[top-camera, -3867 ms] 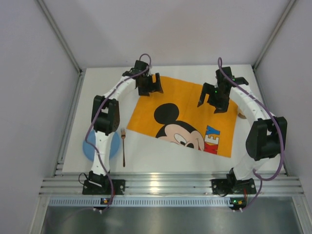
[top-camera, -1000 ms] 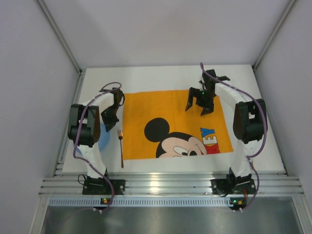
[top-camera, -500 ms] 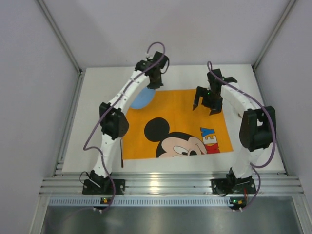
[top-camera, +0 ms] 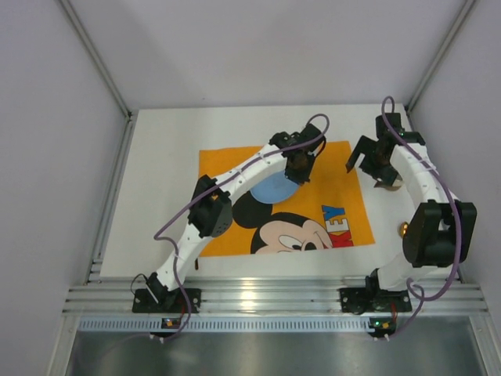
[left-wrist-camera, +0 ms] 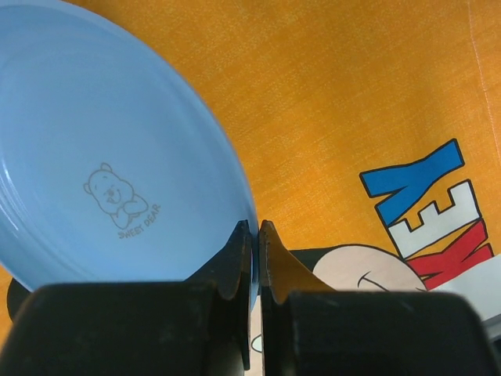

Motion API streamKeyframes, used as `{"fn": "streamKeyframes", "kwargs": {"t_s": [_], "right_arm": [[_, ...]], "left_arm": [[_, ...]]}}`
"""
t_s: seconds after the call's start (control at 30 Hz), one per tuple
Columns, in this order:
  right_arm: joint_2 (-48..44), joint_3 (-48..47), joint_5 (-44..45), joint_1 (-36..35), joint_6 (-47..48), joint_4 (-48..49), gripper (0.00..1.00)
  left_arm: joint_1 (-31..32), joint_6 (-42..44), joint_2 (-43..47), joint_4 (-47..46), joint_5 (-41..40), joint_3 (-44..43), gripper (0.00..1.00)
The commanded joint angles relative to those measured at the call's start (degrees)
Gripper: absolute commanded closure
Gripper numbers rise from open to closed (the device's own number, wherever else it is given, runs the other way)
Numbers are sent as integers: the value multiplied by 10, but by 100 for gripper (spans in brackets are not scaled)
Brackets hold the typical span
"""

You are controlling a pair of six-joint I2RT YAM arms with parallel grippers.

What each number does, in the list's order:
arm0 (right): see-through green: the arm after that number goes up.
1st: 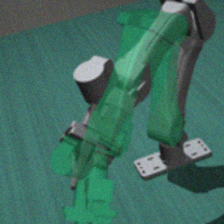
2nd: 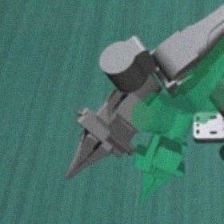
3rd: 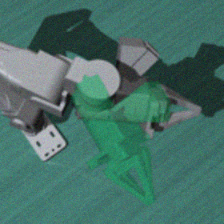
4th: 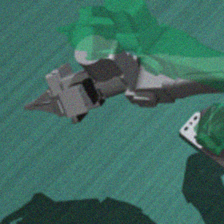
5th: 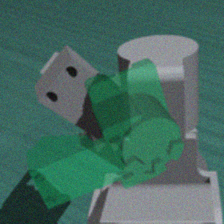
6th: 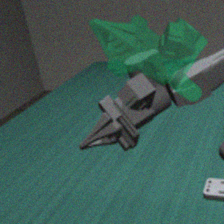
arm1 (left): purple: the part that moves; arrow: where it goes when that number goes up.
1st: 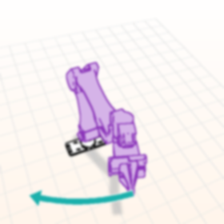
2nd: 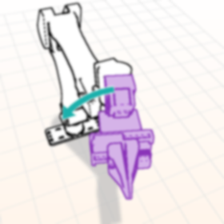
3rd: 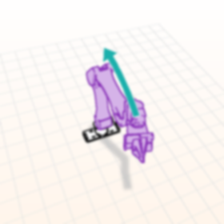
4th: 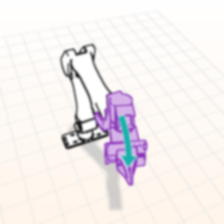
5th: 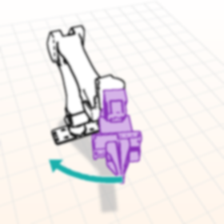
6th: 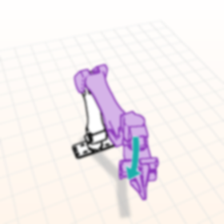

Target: Set the dinner table for one person

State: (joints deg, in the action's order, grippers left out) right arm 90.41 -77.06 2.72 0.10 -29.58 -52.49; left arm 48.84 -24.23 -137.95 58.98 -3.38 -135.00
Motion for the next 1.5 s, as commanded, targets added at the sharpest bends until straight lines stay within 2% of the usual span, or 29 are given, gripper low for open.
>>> {"fn": "streamKeyframes", "kwargs": {"t_s": [0.0,0.03,0.07,0.13,0.17,0.4,0.5,0.63,0.7,0.77,0.97,1.27,1.37,1.47], "right_arm": [[-37,1,26,31,8,-15,0],[-41,-3,30,38,8,-16,0],[-43,-11,37,46,9,-17,0],[-44,-20,36,75,8,-20,0],[-40,-33,30,85,8,-22,0],[-18,-92,31,173,12,-43,0],[-9,-93,60,207,3,-50,0],[19,-93,58,249,0,-45,0],[44,-96,48,271,1,-39,0],[74,-102,19,286,3,-24,0],[133,-127,3,286,-6,4,3],[171,-124,14,258,-21,34,5],[195,-128,36,239,-25,39,9],[221,-139,92,211,-19,39,19]], "left_arm": [[-7,2,-6,-26,65,27,100],[-6,3,-4,-32,74,41,100],[-6,8,-2,-37,90,48,89],[-4,14,4,-45,109,61,57],[-3,16,7,-47,112,62,2],[-24,7,98,-58,50,82,2],[-63,-18,167,-70,7,141,2],[-157,-28,266,-115,15,306,2],[-186,-20,309,-145,17,376,2],[-223,-2,334,-153,8,402,2],[-274,15,346,-151,21,436,2],[-278,8,346,-176,30,475,2],[-281,12,334,-173,31,468,2],[-288,16,329,-171,31,456,1]]}}
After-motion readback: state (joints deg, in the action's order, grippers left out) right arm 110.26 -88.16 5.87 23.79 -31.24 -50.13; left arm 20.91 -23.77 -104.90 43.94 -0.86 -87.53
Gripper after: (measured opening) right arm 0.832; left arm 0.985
